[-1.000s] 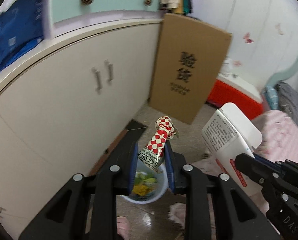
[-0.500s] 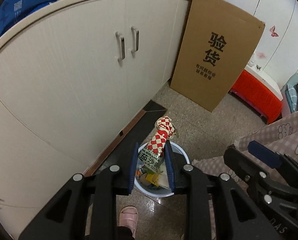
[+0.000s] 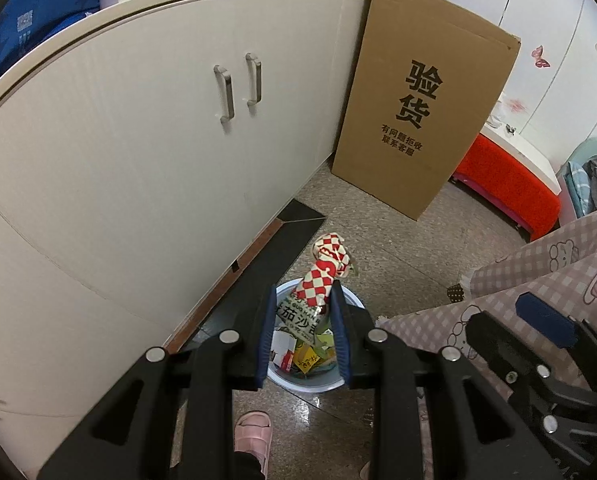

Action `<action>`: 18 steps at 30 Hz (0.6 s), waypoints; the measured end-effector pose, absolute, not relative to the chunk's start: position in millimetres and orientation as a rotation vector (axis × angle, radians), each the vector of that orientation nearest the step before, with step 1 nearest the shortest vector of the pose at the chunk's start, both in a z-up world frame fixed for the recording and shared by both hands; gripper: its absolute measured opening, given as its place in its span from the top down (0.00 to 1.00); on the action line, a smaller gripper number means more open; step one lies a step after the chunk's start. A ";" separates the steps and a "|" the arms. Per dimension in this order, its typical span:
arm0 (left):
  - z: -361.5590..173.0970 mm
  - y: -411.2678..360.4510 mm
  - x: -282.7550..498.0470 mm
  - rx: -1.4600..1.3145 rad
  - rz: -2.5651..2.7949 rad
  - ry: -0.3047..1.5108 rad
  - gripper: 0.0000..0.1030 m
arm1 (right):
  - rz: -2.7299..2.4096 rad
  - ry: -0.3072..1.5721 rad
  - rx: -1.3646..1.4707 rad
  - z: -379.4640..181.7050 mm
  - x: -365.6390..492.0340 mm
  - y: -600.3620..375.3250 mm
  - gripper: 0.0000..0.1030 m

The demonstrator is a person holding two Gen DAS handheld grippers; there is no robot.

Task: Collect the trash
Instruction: 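Open the right gripper, then the left gripper over the bucket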

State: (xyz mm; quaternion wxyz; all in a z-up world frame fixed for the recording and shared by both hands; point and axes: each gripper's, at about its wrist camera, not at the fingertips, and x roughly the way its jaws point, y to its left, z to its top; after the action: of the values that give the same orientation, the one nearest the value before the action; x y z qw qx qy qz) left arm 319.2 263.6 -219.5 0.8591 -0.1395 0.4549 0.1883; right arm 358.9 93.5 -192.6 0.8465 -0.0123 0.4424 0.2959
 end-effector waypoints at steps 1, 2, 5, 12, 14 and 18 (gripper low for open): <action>-218.7 262.7 319.9 -0.292 0.395 0.954 0.74 | 0.624 0.928 -0.021 -191.7 358.6 92.1 0.32; -218.0 262.3 320.9 -0.291 0.393 0.954 0.74 | 0.620 0.915 -0.013 -189.5 358.1 90.2 0.32; -215.8 260.0 324.1 -0.287 0.389 0.952 0.74 | 0.607 0.874 0.005 -183.3 356.9 84.2 0.32; -210.8 253.2 333.7 -0.290 0.368 0.940 0.73 | 0.555 0.785 0.050 -171.2 357.5 66.3 0.28; -210.4 251.4 337.8 -0.297 0.358 0.936 0.67 | 0.556 0.780 0.068 -169.6 358.0 62.9 0.27; -211.7 248.3 343.4 -0.303 0.344 0.946 0.30 | 0.562 0.788 0.092 -167.5 356.9 58.1 0.27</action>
State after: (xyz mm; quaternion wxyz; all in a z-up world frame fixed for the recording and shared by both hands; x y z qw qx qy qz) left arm 343.4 248.3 -211.7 0.8649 -0.1447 0.4517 0.1644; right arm 356.9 58.1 -167.5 0.8841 0.0441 0.3788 0.2701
